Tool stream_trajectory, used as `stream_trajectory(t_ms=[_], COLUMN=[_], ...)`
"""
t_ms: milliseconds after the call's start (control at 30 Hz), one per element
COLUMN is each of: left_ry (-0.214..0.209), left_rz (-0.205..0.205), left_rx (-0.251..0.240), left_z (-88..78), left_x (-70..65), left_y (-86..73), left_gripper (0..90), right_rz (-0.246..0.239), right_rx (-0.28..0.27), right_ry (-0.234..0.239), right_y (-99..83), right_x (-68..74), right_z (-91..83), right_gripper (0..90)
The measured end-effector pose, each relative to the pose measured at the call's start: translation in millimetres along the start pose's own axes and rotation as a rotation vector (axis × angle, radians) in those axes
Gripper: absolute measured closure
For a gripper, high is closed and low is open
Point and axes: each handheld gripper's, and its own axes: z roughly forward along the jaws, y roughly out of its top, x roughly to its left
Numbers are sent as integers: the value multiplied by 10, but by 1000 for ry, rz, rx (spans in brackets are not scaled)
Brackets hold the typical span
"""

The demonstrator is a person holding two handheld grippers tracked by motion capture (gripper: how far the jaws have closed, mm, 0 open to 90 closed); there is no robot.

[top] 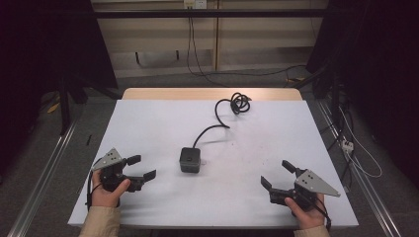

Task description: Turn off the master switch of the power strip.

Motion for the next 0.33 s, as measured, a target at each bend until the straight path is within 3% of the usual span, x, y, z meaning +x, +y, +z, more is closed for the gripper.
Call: stream_trajectory(t_ms=[333], left_ry=[22], left_rz=[3], left_rx=[15], left_z=[20], left_x=[21], left_y=[-28], left_gripper=[75], right_rz=[-2], right_rx=[0], right_ry=[0], right_y=[-2], right_x=[-1], right_z=[2], right_gripper=[76])
